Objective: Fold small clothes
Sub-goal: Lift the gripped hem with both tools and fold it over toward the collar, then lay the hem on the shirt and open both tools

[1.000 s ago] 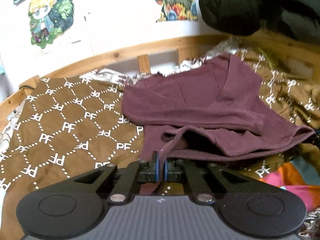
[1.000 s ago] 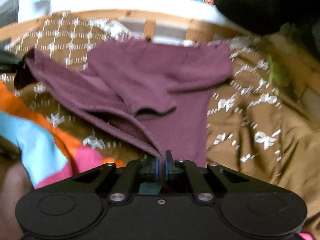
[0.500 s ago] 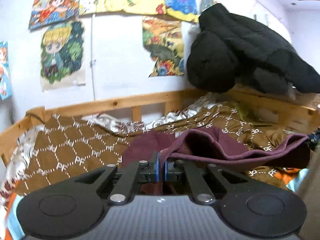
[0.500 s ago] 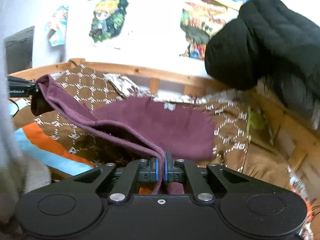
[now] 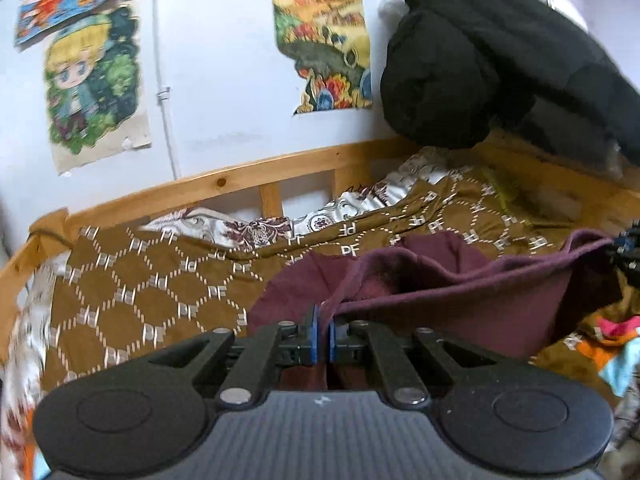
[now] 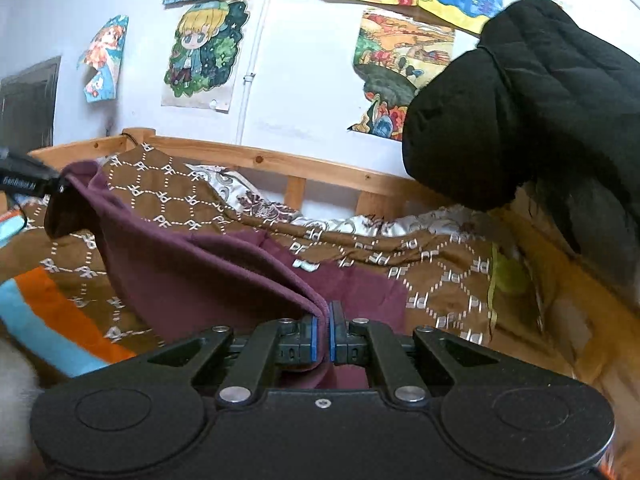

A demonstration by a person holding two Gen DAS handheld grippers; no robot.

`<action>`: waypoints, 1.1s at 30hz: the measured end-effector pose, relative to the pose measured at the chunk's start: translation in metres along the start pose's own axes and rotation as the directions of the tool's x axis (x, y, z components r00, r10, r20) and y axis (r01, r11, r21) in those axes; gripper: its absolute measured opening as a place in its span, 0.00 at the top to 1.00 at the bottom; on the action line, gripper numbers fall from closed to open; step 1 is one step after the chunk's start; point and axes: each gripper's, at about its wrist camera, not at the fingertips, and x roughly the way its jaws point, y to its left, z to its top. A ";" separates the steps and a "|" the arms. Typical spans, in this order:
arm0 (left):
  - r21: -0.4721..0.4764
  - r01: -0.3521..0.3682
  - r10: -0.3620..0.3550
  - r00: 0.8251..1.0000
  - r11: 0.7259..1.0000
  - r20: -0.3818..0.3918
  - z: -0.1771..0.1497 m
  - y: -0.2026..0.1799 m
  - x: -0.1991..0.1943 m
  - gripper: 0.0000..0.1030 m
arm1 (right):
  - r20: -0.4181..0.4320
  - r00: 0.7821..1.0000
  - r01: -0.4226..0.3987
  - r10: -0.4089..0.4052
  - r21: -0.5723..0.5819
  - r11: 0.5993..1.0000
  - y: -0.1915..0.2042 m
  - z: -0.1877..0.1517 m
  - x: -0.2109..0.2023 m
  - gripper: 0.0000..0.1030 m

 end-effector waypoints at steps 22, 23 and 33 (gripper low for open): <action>-0.034 -0.061 0.051 0.972 0.998 -0.229 0.032 0.025 0.281 0.95 | -0.170 0.985 -0.011 0.004 -0.041 0.999 -0.077 0.009 0.295 0.95; -0.040 -0.064 0.052 0.970 0.997 -0.239 0.030 0.027 0.286 0.93 | -0.173 0.985 -0.016 0.009 -0.037 0.999 -0.077 0.007 0.302 0.95; -0.344 0.008 -0.078 0.979 0.939 -0.191 0.000 0.068 0.280 0.09 | -0.137 0.991 0.008 0.006 0.100 0.995 -0.075 -0.014 0.303 0.28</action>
